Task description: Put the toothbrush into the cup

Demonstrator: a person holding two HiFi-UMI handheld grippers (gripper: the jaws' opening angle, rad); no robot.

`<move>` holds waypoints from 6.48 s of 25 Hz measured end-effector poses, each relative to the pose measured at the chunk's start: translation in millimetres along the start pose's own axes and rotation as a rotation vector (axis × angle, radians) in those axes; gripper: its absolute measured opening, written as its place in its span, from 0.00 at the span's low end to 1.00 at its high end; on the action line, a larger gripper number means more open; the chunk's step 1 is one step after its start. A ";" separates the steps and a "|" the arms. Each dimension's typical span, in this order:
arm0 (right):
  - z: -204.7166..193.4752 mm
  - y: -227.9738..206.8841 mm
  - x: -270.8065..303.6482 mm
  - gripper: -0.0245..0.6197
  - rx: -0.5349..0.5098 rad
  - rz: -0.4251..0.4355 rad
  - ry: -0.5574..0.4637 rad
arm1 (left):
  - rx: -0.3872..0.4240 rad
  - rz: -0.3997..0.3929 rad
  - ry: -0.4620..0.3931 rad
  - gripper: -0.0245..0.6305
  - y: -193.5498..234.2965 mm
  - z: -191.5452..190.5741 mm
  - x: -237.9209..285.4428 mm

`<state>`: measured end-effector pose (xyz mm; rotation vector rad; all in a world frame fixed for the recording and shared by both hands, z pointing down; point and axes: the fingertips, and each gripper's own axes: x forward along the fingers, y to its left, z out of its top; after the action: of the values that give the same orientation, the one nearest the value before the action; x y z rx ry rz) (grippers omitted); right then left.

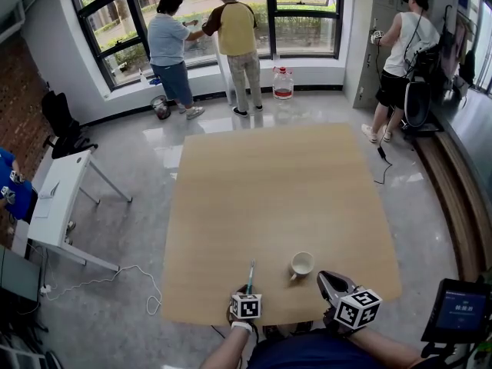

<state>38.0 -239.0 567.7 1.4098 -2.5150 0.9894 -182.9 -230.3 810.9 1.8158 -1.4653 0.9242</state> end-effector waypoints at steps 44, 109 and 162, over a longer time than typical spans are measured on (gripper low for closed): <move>33.3 69.6 6.8 0.27 0.082 0.346 -0.157 | 0.324 -0.370 -0.618 0.13 -140.3 154.3 -202.8; 18.7 -72.9 89.7 0.08 0.109 0.064 -0.105 | 0.297 -0.399 -0.508 0.21 -140.2 132.3 -184.4; -24.7 -59.3 65.0 0.17 0.106 0.020 -0.017 | 0.276 -0.472 -0.507 0.20 -142.0 136.6 -170.5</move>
<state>42.5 -293.8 640.6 1.4288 -2.5277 1.1353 -48.7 -221.6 587.7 2.5914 -1.1206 0.4589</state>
